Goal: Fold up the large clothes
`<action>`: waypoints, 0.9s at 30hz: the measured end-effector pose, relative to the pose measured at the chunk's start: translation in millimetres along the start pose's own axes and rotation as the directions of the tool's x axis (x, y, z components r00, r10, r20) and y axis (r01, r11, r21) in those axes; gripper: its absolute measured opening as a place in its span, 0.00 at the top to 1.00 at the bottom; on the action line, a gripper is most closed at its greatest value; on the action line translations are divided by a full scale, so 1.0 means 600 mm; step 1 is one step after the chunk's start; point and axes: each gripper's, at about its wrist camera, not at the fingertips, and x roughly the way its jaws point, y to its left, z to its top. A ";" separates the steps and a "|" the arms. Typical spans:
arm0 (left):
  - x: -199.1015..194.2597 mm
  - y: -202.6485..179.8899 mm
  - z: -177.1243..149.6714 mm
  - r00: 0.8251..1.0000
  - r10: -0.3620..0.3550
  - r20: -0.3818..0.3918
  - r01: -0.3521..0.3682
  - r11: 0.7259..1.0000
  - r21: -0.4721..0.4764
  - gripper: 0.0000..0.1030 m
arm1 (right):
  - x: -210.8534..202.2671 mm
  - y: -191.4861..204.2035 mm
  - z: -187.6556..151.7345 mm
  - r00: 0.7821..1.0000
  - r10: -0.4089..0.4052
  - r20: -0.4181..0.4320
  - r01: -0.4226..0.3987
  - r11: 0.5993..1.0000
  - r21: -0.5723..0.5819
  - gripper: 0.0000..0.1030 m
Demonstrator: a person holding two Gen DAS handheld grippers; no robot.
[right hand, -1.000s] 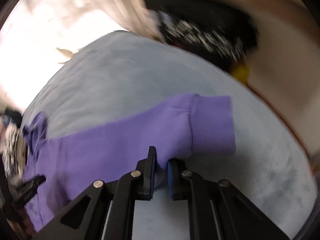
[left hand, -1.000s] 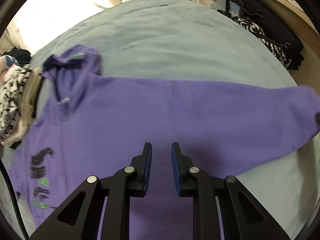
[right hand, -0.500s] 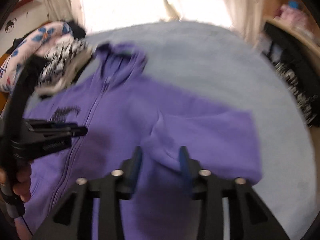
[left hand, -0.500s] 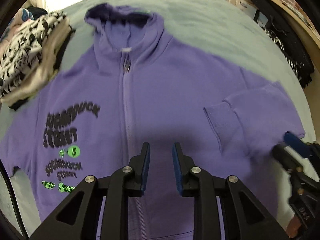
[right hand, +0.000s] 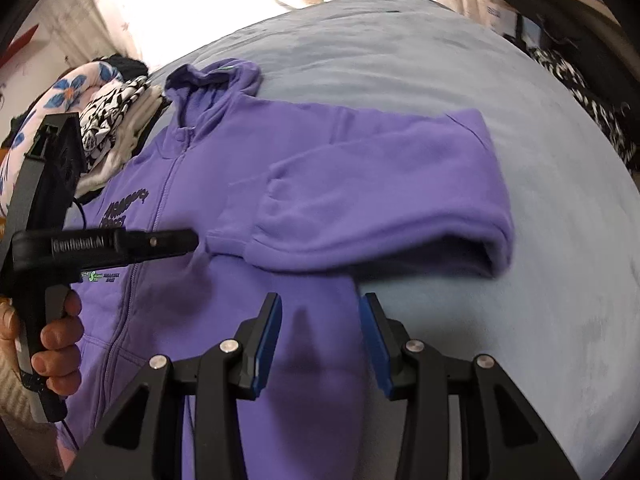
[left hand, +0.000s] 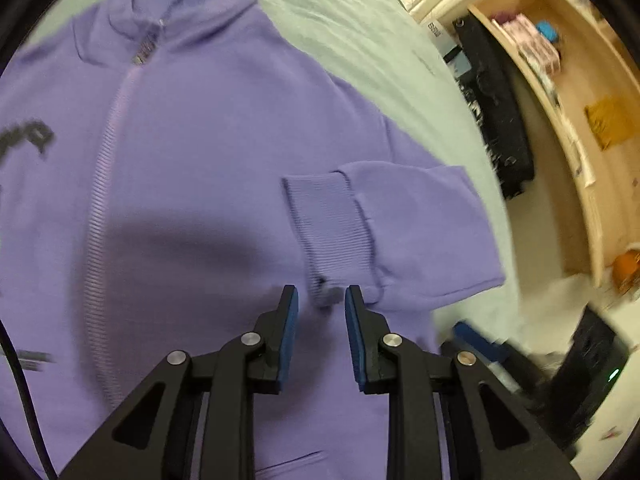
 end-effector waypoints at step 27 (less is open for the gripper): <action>0.037 -0.057 0.013 0.982 0.153 0.113 -0.164 0.982 0.092 0.89 | 0.019 -0.021 -0.043 0.999 0.013 -0.044 -0.012 1.000 0.027 0.60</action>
